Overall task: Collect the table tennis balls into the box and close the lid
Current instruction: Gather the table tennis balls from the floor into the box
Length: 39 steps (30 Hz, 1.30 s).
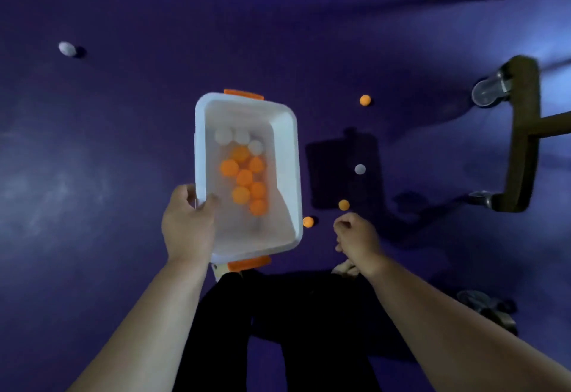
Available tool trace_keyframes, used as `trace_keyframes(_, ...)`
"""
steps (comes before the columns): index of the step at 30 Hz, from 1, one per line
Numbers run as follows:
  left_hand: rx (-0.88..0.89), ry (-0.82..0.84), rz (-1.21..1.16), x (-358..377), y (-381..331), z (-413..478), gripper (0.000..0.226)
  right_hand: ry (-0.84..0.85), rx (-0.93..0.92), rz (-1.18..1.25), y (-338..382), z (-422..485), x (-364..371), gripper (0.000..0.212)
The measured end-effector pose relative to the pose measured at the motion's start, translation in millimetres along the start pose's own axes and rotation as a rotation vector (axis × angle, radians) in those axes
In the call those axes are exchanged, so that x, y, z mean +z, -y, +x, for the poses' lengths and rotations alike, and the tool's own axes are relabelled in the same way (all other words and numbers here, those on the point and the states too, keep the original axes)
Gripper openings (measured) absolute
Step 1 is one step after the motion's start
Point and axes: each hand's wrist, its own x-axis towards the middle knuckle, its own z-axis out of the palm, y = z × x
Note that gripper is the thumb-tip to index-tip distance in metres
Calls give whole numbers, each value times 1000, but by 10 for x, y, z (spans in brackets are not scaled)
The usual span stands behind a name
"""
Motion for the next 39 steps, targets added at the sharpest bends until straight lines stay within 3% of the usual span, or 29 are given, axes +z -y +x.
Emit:
trace_keyframes(6,-28,-114,-45,790,477,284,20,123,-11,-484,-311,1299,585,25)
trace_keyframes(15,-72,-157,-73,1554,1278,621,16,232,-205,-784,-1159,2501,1532,41)
trace_keyframes(19,-54,-152,-44,1688,1387,705,9,161,-229,-801,-1346,2587,1667,31)
trace_keyframes(22,-50,-168,-40,1699,1401,694,7,111,-318,-631,-1517,2600,1674,27)
trace_keyframes(25,-72,-178,-61,1733,1399,689,9,-89,-211,-107,-1370,2526,1530,28)
trace_keyframes(27,-87,-175,-72,1775,1404,687,9,-245,-384,78,-1127,2370,1378,37)
trace_keyframes(31,-133,-151,-108,1875,1399,639,11,-320,-761,198,-715,2079,1190,45)
trace_keyframes(35,-119,-112,-114,1947,1338,588,15,-203,-1072,58,-566,1989,1051,56)
trace_keyframes(37,-107,-95,-93,1944,1317,586,19,-280,-950,119,-678,2131,1008,49)
trace_keyframes(39,-91,-96,-64,1944,1296,592,21,-431,-631,289,-883,2377,968,40)
